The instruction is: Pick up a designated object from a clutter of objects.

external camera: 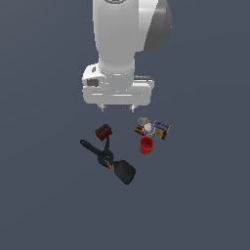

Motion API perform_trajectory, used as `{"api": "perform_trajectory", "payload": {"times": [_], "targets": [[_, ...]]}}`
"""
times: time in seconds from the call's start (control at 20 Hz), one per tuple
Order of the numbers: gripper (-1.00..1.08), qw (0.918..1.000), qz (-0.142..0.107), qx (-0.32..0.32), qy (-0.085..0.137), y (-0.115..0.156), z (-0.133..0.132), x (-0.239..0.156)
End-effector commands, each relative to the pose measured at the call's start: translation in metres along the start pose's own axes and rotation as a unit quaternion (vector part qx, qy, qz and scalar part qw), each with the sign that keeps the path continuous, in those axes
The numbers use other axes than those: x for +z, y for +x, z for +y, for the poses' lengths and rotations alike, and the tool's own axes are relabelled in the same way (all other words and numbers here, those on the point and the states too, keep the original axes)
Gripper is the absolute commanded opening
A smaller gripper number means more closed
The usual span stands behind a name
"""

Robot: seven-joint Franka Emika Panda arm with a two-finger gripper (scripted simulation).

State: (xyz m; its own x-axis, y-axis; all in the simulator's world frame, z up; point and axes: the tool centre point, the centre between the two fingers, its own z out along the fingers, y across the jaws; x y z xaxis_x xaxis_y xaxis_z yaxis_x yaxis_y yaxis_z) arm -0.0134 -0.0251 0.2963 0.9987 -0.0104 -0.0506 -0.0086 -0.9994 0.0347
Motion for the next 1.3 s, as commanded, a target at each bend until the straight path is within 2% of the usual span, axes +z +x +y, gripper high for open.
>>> {"api": "perform_trajectory", "payload": {"times": [0.0, 0.4, 0.7, 0.95, 1.25], "targets": [[1.00, 1.0000, 0.000, -0.005, 0.000, 0.001, 0.000, 0.001], [1.00, 0.9990, 0.002, -0.046, 0.001, 0.010, 0.005, 0.014], [1.00, 0.9949, 0.004, -0.101, 0.001, 0.023, 0.011, 0.033], [1.00, 0.9873, 0.007, -0.158, 0.002, 0.034, 0.017, 0.052], [1.00, 0.9738, 0.011, -0.227, 0.003, 0.047, 0.025, 0.077]]}}
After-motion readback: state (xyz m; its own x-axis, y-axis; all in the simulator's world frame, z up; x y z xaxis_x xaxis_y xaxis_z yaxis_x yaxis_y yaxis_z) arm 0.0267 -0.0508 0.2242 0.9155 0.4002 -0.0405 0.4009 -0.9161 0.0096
